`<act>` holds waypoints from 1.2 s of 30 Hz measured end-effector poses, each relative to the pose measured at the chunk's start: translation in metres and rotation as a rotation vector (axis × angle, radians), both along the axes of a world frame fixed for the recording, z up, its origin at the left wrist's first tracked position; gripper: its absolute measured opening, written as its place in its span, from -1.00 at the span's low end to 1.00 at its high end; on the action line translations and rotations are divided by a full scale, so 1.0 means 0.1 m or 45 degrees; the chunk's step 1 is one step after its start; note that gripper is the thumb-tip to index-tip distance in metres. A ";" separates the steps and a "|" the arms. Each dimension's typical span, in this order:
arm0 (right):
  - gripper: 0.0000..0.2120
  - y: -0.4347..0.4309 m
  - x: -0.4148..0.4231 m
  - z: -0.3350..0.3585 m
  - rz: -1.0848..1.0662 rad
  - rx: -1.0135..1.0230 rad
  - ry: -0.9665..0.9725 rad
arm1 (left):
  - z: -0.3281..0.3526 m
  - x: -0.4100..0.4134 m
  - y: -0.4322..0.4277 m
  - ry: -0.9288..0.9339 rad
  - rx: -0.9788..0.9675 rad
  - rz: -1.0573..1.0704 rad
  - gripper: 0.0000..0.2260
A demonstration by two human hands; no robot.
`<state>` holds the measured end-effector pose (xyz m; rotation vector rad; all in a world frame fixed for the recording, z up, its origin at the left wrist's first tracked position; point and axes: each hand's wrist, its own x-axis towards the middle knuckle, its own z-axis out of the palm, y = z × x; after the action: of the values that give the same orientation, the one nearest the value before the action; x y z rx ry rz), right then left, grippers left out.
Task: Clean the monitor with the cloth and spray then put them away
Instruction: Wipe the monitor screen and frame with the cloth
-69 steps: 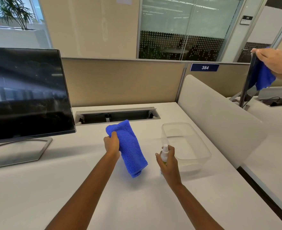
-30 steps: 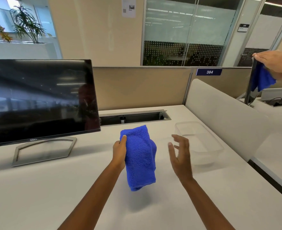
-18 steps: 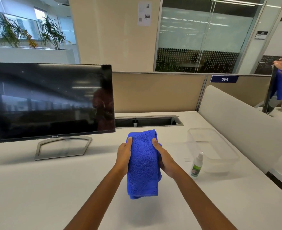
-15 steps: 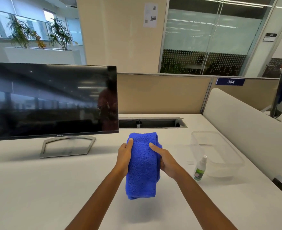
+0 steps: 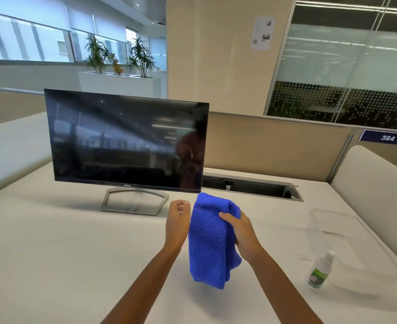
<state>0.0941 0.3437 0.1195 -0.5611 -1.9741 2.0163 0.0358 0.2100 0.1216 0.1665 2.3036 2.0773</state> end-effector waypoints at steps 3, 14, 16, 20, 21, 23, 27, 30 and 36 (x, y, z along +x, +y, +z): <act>-0.71 -0.19 -0.10 0.01 -0.005 0.076 0.049 | 0.06 -0.04 -0.17 0.122 -0.019 -0.044 -0.85; -0.79 -1.15 -0.54 0.21 0.062 0.129 0.211 | 0.25 -0.52 -0.97 0.183 -0.043 -0.284 -0.68; -0.88 -1.35 -0.63 0.24 0.093 0.136 0.216 | 0.30 -0.64 -1.16 0.189 -0.049 -0.294 -0.64; -0.87 -1.70 -0.79 0.27 0.150 0.118 0.243 | 0.39 -0.85 -1.54 0.188 -0.056 -0.349 -0.56; -0.86 -1.78 -0.83 0.28 0.169 0.114 0.248 | 0.41 -0.89 -1.64 0.183 -0.038 -0.372 -0.59; -0.77 -1.93 -0.87 0.28 0.212 0.137 0.262 | 0.44 -0.95 -1.83 0.156 0.022 -0.444 -0.66; -0.56 -2.19 -0.91 0.28 0.318 0.215 0.325 | 0.51 -1.04 -2.13 0.111 0.153 -0.635 -0.61; -0.46 -2.38 -0.97 0.27 0.372 0.236 0.370 | 0.55 -1.08 -2.22 0.050 0.264 -0.714 -0.55; -0.59 -2.57 -1.23 0.25 0.166 0.174 0.549 | 0.61 -1.24 -2.26 0.093 0.250 -0.695 -0.71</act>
<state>-0.0286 0.0869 0.1449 0.0365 -1.8943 1.8573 -0.0887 -0.0156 0.1826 0.7883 1.7994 2.0097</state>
